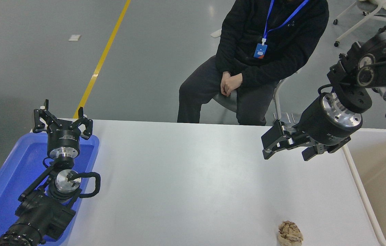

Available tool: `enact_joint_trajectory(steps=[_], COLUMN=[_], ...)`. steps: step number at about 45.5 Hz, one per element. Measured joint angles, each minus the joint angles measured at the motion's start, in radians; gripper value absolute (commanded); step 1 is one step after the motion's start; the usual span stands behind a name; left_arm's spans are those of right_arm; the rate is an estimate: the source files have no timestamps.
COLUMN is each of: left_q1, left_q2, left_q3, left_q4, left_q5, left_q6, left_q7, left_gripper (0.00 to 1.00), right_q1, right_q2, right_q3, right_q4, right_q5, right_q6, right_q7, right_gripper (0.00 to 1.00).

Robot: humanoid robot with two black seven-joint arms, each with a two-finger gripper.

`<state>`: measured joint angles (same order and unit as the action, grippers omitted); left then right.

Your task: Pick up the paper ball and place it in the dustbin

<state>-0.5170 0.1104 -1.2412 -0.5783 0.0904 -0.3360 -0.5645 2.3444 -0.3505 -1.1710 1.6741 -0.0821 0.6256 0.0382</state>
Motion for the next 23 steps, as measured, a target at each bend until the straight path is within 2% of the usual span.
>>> enact_joint_trajectory(steps=[23], left_q1=[0.000], left_q2=[0.001], left_q3=[0.000], left_q4=[0.000], left_q5=[0.000], left_q6=[0.000], left_q7=[0.000], left_gripper=[0.99], right_q1=[-0.097], right_q2=[-0.085], right_q3=[0.003], right_q4=[0.018], right_q5=[-0.027], right_q6=[-0.059], right_q7=[0.001], right_gripper=[1.00])
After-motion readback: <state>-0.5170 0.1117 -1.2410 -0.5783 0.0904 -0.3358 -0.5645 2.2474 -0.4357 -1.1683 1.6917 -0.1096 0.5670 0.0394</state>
